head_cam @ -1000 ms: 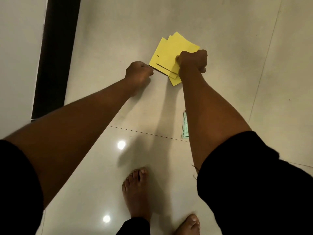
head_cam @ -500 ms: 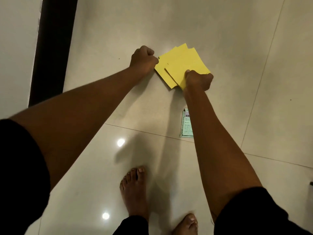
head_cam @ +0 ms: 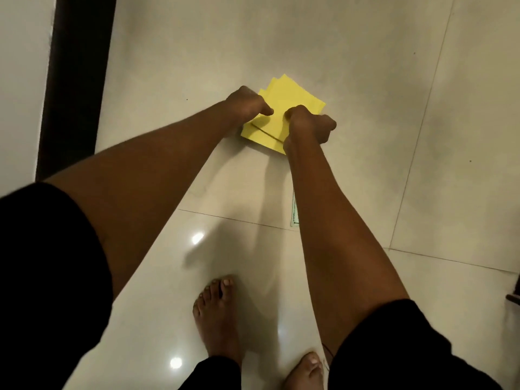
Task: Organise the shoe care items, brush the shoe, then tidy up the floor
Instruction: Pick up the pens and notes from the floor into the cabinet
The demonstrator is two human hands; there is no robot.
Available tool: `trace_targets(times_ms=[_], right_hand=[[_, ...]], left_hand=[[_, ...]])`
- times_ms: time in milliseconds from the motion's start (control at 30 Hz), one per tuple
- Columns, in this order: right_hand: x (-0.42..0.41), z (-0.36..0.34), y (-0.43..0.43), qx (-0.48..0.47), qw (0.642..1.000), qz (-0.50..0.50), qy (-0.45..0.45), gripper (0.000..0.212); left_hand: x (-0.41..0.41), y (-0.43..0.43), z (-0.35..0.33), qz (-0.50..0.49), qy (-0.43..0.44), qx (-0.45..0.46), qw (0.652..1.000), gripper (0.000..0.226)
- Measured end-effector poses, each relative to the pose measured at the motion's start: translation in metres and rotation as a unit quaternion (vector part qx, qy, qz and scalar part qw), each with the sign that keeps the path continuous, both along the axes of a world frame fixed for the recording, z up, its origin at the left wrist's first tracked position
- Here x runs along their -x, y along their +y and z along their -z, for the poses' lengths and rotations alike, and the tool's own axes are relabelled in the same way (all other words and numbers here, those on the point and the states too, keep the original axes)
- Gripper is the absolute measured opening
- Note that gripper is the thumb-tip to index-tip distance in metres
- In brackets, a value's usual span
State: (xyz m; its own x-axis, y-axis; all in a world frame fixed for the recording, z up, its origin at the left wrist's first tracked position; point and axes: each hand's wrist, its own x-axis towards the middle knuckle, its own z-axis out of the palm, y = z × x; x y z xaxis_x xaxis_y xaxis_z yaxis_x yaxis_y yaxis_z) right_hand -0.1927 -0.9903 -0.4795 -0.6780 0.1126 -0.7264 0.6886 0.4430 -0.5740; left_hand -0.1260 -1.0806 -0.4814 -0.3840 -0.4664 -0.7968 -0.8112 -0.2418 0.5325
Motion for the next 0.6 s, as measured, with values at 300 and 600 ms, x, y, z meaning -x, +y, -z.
trace_targets(times_ms=[300,600], right_hand=[[-0.021,-0.002,0.033,0.02,0.977,-0.205,0.055,0.062],[-0.036,-0.031,0.063,0.108,0.906,-0.319,0.257,0.06]], left_hand=[[-0.035,0.032,0.001,-0.052,0.04,0.042,0.997,0.05],[-0.062,0.047,-0.021,-0.03,0.172,0.179,0.968,0.047]])
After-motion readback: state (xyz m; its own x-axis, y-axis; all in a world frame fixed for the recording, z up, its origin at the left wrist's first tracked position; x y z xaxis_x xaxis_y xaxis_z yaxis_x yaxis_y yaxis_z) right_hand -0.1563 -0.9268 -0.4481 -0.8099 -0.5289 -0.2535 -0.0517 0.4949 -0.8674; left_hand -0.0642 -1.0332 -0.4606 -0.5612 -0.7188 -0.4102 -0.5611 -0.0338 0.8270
